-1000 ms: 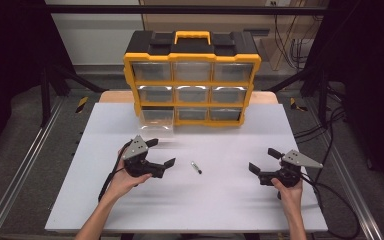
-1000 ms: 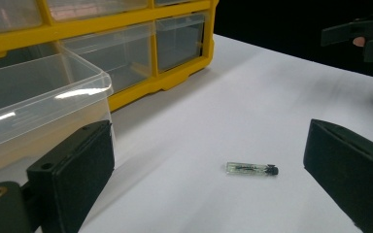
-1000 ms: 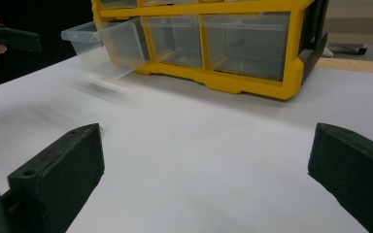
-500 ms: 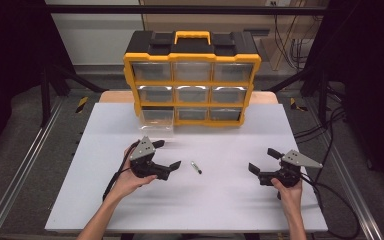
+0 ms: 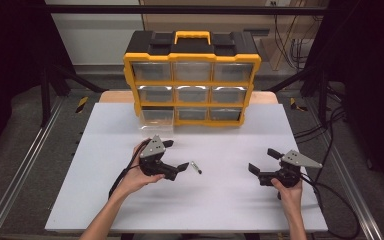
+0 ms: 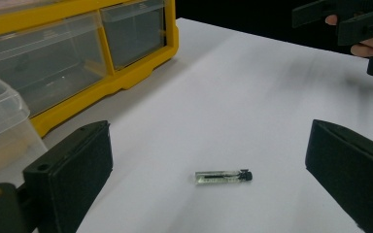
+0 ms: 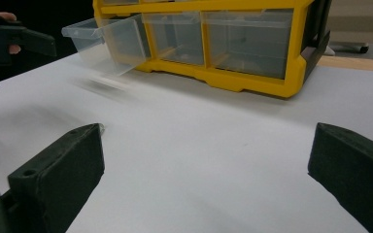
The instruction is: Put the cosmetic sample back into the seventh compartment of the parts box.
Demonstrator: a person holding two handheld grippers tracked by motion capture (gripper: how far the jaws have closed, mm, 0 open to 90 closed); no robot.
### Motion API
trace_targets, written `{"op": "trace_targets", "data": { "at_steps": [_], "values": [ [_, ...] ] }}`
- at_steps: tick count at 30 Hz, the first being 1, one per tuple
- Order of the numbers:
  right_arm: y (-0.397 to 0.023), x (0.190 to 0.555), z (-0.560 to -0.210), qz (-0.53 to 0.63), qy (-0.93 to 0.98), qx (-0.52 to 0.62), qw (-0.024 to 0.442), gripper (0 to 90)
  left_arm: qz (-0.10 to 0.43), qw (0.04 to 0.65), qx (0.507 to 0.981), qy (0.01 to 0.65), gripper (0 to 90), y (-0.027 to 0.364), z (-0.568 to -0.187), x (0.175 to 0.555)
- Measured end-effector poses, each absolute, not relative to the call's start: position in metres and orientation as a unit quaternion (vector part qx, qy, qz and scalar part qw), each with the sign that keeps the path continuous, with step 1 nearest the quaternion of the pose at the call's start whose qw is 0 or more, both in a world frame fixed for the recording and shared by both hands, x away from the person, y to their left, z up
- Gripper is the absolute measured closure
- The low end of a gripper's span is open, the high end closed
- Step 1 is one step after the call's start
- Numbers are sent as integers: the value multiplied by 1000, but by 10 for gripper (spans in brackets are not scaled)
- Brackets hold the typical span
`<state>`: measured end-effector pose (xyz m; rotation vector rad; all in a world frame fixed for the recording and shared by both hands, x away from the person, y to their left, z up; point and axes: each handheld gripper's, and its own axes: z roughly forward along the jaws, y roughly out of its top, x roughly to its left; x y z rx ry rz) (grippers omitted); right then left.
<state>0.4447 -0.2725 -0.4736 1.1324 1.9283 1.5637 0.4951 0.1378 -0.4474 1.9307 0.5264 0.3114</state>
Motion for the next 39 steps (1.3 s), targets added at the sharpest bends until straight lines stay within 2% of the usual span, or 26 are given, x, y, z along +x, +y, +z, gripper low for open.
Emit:
{"op": "trace_targets", "data": {
  "at_steps": [25, 39],
  "values": [
    [-273, 444, -473, 562, 690, 406, 208, 4, 102, 478, 848, 207, 32, 105, -468, 511],
    [-274, 444, -473, 563, 690, 406, 207, 4, 91, 440, 872, 193, 61, 87, -486, 515]
  ]
}}
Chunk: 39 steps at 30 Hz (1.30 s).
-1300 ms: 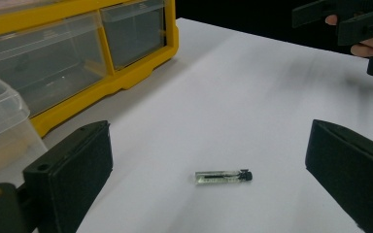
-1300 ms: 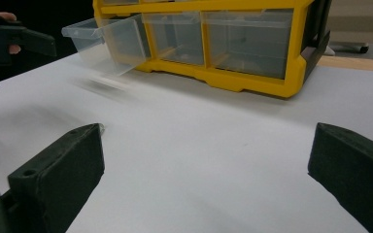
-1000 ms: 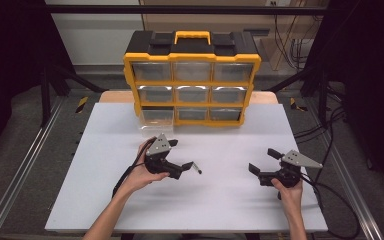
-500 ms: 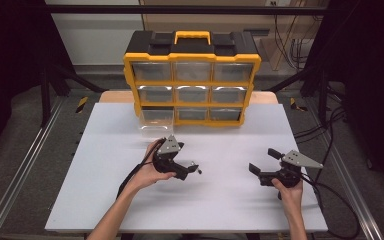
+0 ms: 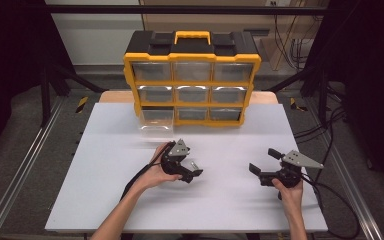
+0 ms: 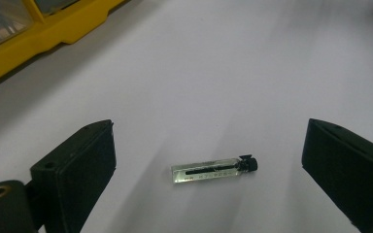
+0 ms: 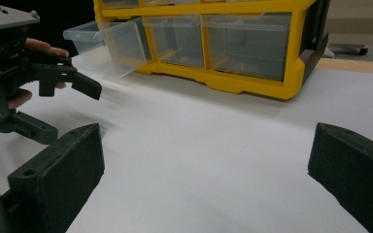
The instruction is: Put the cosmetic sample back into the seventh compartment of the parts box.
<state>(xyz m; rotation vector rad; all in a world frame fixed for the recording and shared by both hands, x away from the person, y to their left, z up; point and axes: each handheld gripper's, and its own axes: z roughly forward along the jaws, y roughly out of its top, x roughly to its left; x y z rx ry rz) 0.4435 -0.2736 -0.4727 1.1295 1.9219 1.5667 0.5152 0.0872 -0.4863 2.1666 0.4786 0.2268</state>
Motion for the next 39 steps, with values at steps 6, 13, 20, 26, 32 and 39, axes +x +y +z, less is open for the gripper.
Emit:
{"op": "trace_targets", "data": {
  "at_steps": [6, 13, 20, 26, 32, 39],
  "values": [
    [-273, 443, -473, 563, 689, 407, 205, 4, 93, 426, 880, 190, 109, 82, -493, 516],
    [-274, 444, -473, 562, 690, 406, 207, 4, 93, 417, 886, 181, 219, 79, -498, 516],
    [-273, 444, -473, 562, 690, 407, 206, 4, 90, 418, 888, 171, 337, 77, -499, 515],
    [-274, 444, -473, 562, 690, 407, 206, 4, 85, 415, 890, 168, 420, 78, -500, 516],
    [-274, 444, -473, 562, 690, 407, 206, 4, 78, 407, 894, 169, 497, 78, -500, 516],
    [-274, 444, -473, 562, 690, 407, 206, 4, 77, 402, 895, 175, 575, 78, -499, 516]
  ]
}}
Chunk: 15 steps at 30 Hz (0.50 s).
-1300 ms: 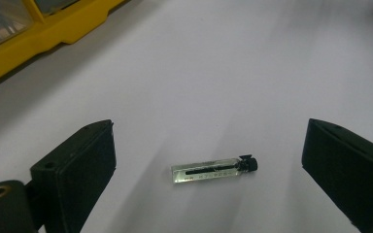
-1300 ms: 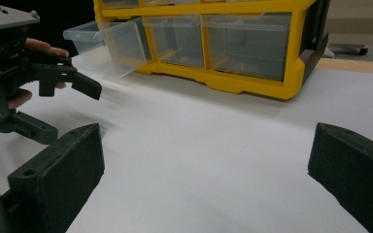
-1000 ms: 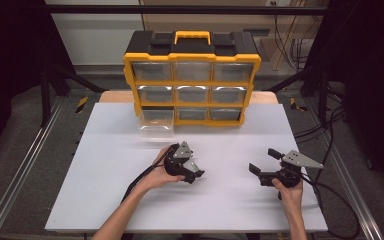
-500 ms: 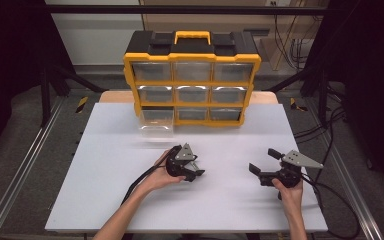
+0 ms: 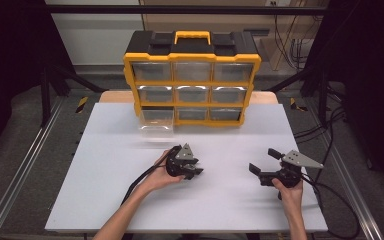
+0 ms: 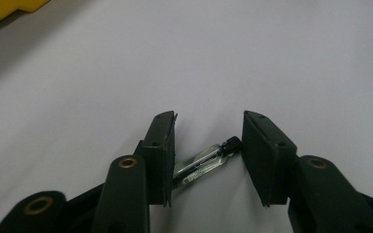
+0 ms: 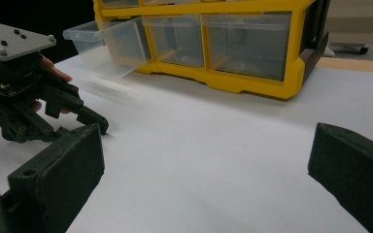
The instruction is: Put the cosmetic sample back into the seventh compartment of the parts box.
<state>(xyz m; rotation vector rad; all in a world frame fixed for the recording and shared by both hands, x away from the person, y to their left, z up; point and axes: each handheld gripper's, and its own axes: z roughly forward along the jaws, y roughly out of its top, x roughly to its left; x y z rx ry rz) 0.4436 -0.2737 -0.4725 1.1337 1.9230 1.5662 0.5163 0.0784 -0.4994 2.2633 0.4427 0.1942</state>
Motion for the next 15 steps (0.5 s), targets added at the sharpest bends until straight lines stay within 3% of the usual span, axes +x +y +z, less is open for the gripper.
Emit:
{"op": "trace_targets", "data": {
  "at_steps": [15],
  "values": [
    [-274, 444, -473, 561, 691, 406, 207, 4, 76, 394, 896, 190, 710, 80, -497, 518]
  ]
}}
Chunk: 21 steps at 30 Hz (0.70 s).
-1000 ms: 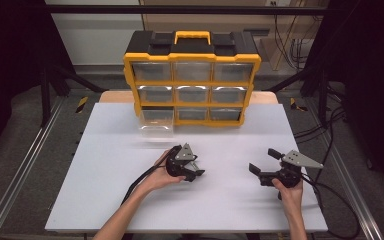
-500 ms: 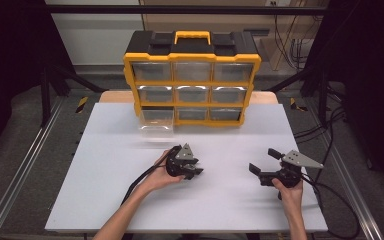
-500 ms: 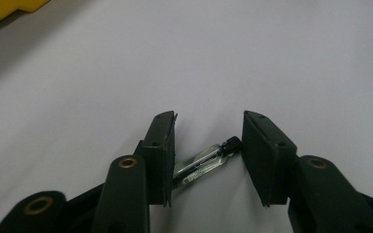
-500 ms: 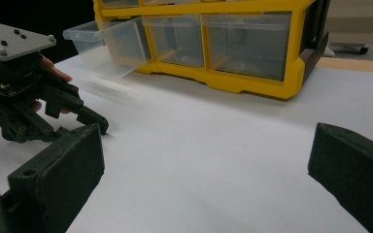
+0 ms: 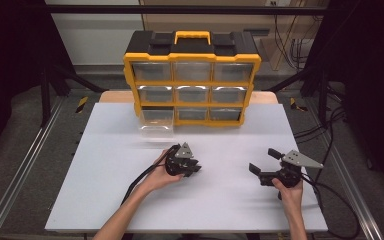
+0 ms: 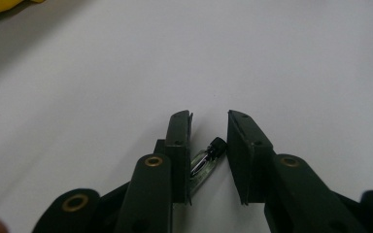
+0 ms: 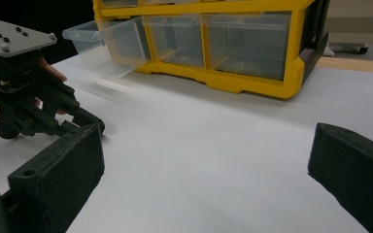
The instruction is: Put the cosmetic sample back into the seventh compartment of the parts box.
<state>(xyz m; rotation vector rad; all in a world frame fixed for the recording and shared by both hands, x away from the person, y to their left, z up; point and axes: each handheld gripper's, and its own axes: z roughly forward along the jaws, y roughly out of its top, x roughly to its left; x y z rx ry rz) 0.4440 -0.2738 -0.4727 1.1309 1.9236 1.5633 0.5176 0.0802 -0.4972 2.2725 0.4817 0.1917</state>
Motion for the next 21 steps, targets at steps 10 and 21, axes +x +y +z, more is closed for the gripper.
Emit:
{"op": "trace_targets", "data": {
  "at_steps": [10, 21],
  "values": [
    [-274, 444, -473, 561, 691, 406, 207, 4, 80, 394, 895, 192, 634, 81, -495, 517],
    [-274, 444, -472, 563, 689, 407, 207, 4, 77, 398, 891, 205, 432, 95, -480, 518]
  ]
}}
